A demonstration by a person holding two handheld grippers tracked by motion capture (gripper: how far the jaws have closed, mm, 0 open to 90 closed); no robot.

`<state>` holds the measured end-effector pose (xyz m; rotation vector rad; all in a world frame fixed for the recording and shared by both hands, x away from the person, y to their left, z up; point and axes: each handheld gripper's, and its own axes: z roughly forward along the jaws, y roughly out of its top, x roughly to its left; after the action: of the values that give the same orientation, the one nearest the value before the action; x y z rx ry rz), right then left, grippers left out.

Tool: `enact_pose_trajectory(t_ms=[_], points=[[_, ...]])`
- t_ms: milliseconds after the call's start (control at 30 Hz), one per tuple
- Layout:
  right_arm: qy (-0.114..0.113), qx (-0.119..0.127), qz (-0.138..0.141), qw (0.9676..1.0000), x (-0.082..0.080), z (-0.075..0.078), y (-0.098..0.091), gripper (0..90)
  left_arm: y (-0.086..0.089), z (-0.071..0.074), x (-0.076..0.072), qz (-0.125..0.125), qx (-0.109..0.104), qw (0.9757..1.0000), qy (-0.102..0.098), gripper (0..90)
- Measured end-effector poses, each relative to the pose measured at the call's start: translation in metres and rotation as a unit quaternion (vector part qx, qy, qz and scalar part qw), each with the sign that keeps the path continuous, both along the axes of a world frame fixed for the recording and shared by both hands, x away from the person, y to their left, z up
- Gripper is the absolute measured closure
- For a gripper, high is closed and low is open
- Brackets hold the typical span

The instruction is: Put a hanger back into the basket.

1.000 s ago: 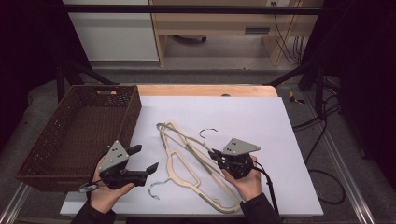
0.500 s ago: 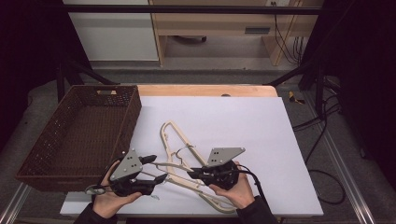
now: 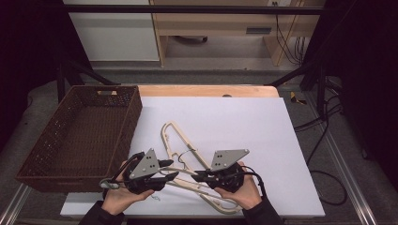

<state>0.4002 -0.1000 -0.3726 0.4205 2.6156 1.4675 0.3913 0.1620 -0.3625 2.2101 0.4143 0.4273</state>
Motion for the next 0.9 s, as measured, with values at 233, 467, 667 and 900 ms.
enact_pose_trajectory(t_ms=[233,467,667,900], points=[[0.007,-0.009,0.018,0.9998,-0.001,0.001,-0.004,86.7,-0.008,-0.006,0.001,-0.007,0.019,0.9997,0.014,69.8],[0.006,-0.009,-0.005,0.9999,0.003,0.000,-0.009,78.5,-0.013,-0.007,-0.003,-0.013,0.032,0.9992,0.019,77.8],[-0.008,0.006,-0.049,0.9987,0.006,-0.002,-0.012,62.5,-0.020,-0.011,-0.006,-0.017,0.027,0.9987,0.040,83.9],[-0.029,0.032,-0.112,0.9928,0.010,-0.002,-0.022,44.0,-0.019,-0.016,-0.003,0.014,-0.006,0.9982,0.059,86.1]])
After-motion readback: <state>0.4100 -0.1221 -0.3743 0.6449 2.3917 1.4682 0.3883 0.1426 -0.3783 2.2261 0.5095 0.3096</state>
